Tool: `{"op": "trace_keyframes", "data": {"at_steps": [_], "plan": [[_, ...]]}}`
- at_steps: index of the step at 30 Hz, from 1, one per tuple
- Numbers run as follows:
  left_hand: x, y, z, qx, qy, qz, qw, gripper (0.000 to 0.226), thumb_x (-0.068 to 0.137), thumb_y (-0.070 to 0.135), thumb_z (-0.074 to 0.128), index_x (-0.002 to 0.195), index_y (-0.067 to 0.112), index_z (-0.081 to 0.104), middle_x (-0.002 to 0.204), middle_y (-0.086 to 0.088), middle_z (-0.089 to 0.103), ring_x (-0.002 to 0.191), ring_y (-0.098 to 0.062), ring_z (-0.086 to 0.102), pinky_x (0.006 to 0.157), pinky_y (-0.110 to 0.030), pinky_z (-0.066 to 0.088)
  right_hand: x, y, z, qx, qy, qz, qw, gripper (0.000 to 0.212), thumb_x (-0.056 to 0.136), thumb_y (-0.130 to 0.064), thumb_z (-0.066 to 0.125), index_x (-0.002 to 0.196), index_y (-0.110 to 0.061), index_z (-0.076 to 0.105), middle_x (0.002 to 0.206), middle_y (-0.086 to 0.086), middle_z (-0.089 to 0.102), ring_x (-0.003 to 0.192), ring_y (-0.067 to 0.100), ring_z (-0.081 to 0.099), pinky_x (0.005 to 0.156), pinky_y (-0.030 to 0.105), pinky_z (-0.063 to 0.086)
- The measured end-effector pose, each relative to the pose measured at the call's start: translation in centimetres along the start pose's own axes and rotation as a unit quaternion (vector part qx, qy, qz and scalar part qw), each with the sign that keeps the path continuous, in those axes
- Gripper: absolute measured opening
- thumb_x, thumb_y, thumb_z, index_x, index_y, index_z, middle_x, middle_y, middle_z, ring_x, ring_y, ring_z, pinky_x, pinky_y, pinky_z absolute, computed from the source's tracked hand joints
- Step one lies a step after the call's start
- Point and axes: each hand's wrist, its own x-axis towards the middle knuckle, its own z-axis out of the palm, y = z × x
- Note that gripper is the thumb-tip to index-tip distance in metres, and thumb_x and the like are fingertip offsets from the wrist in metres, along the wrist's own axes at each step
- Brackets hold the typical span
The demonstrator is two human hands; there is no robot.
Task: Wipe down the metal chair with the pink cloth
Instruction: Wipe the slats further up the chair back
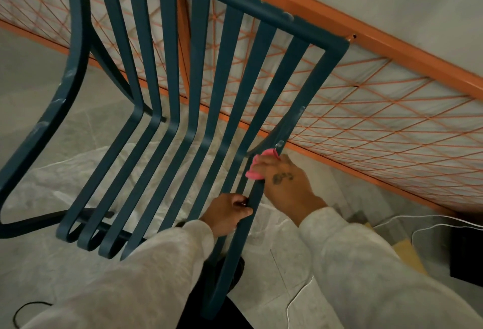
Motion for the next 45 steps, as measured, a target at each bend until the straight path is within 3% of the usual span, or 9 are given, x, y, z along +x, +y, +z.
{"op": "trace_keyframes", "data": {"at_steps": [7,11,17,22,24,27,32,41,45], "plan": [[0.1,-0.2,-0.1,0.025,0.003,0.017,1.0,0.01,0.09,0.021,0.063,0.099,0.017,0.069,0.092,0.002,0.071,0.088,-0.011,0.067,0.087,-0.033,0.055,-2.9,-1.9,1.1,0.058,-0.05,-0.071,0.995,0.038,0.093,-0.008,0.052,0.129,-0.018,0.061,0.139,0.001,0.052,0.132,0.021,0.043,0.112,0.031,0.027],[0.2,-0.3,-0.1,0.002,-0.005,0.009,1.0,0.012,0.091,0.019,0.063,0.101,0.016,0.069,0.093,-0.001,0.072,0.09,-0.017,0.068,0.079,-0.032,0.056,-2.7,-1.4,0.8,0.137,-0.035,-0.067,0.988,0.036,0.087,0.005,0.055,0.116,-0.011,0.07,0.127,0.006,0.066,0.122,0.023,0.055,0.106,0.034,0.036],[0.6,0.2,-0.2,-0.002,-0.013,-0.017,1.0,0.03,0.088,0.016,0.067,0.117,0.016,0.059,0.103,-0.002,0.068,0.096,-0.019,0.066,0.085,-0.035,0.057,-2.9,1.6,2.1,0.135,0.073,-0.004,0.988,0.059,0.087,0.01,0.056,0.133,-0.027,0.058,0.149,-0.01,0.045,0.143,0.008,0.032,0.116,0.04,0.03],[0.9,1.2,-0.7,0.104,-0.017,0.022,0.994,0.046,0.085,0.017,0.07,0.127,0.021,0.053,0.102,0.005,0.061,0.101,-0.016,0.062,0.096,-0.035,0.051,-6.2,0.4,2.2,0.34,0.06,0.081,0.935,0.051,0.093,0.005,0.05,0.12,-0.034,0.067,0.131,-0.02,0.06,0.127,-0.005,0.049,0.114,0.036,0.037],[1.4,2.0,-1.2,0.127,-0.01,0.035,0.991,0.057,0.083,0.017,0.072,0.134,0.022,0.047,0.109,0.002,0.063,0.104,-0.017,0.062,0.1,-0.037,0.049,-6.8,0.2,0.3,0.479,0.055,0.158,0.862,0.045,0.099,0.0,0.045,0.118,-0.035,0.066,0.116,-0.022,0.069,0.096,0.013,0.07,0.092,0.045,0.056],[2.4,4.0,-1.8,0.126,0.022,0.074,0.989,0.06,0.084,0.019,0.071,0.138,0.026,0.043,0.119,-0.002,0.063,0.111,-0.021,0.061,0.101,-0.045,0.049,-6.2,0.6,-3.1,0.593,0.11,0.177,0.778,0.034,0.102,-0.013,0.046,0.121,-0.036,0.064,0.105,-0.01,0.074,0.05,0.019,0.058,0.045,0.03,0.052],[3.8,6.4,-1.8,0.105,0.005,0.099,0.99,0.061,0.089,0.013,0.064,0.141,0.031,0.037,0.124,-0.008,0.06,0.112,-0.026,0.061,0.099,-0.046,0.051,-2.2,2.5,-3.6,0.29,0.319,0.131,0.893,0.038,0.098,-0.014,0.052,0.134,-0.026,0.058,0.121,-0.005,0.061,0.091,0.009,0.064,0.081,0.018,0.057],[3.9,6.1,-1.1,0.115,0.016,0.114,0.987,0.048,0.093,0.007,0.057,0.135,0.026,0.043,0.111,-0.009,0.067,0.096,-0.021,0.065,0.079,-0.026,0.052,-2.0,1.6,1.7,0.304,0.181,0.074,0.932,0.036,0.098,-0.014,0.055,0.129,-0.032,0.06,0.127,-0.012,0.055,0.1,0.019,0.065,0.081,0.039,0.061],[3.5,6.1,-0.9,0.102,0.023,0.101,0.989,0.046,0.093,0.007,0.055,0.135,0.024,0.045,0.109,-0.01,0.068,0.098,-0.022,0.065,0.084,-0.031,0.054,-1.8,2.8,0.0,0.235,0.183,0.098,0.95,0.039,0.098,-0.016,0.049,0.128,-0.038,0.06,0.117,-0.013,0.053,0.082,-0.001,0.058,0.068,0.006,0.051]]}}
